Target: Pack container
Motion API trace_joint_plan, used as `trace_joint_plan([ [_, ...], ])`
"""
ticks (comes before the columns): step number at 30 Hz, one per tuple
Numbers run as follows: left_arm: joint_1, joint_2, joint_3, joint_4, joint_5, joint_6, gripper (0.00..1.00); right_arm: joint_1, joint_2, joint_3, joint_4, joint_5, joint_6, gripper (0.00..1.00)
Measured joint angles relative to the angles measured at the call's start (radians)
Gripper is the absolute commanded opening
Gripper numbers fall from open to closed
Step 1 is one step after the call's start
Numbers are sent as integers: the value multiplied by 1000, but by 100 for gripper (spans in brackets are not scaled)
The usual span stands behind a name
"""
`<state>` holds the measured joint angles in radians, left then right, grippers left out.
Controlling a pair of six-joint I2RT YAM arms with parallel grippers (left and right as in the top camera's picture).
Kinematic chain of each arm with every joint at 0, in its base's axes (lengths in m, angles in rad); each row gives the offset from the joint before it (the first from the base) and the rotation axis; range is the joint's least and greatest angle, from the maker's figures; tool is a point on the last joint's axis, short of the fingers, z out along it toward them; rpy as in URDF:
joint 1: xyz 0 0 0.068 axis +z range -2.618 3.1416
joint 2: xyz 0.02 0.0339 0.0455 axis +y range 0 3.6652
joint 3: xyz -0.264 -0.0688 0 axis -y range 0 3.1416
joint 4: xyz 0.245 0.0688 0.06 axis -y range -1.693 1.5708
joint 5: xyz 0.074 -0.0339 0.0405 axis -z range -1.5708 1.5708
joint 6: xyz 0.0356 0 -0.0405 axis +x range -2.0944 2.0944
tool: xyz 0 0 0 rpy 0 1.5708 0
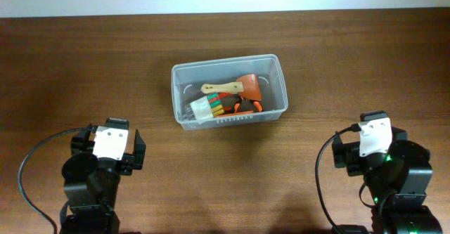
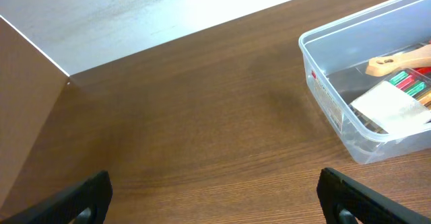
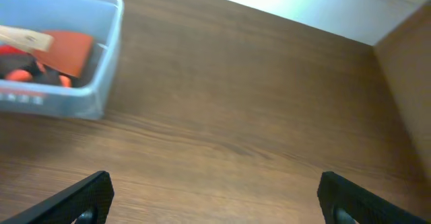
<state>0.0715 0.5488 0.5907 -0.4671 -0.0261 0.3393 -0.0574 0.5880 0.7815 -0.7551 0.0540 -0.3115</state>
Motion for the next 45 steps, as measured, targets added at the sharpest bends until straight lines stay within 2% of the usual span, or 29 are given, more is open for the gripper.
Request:
trace_joint_plan([
  [6, 0, 0, 0, 0, 0, 0, 99, 0, -2, 0, -3, 29, -11, 99],
  [10, 0, 0, 0, 0, 0, 0, 99, 2, -61, -22, -6, 21, 6, 99],
  [15, 0, 0, 0, 0, 0, 0, 99, 21, -310, -140, 42, -21, 61, 99],
  [18, 0, 0, -1, -2, 0, 0, 99, 30, -476, -248, 162, -33, 127, 99],
  [21, 0, 0, -1, -2, 0, 0, 99, 42, -564, -354, 311, -37, 167, 99],
  [31, 0, 0, -1, -3, 0, 0, 99, 107, -575, -634, 665, -9, 204, 99],
  [37, 0, 0, -1, -3, 0, 0, 99, 113, -575, -756, 673, 14, 214, 99],
  [45, 0, 0, -2, -3, 0, 0, 99, 113, -574, -766, 683, 45, 254, 99],
])
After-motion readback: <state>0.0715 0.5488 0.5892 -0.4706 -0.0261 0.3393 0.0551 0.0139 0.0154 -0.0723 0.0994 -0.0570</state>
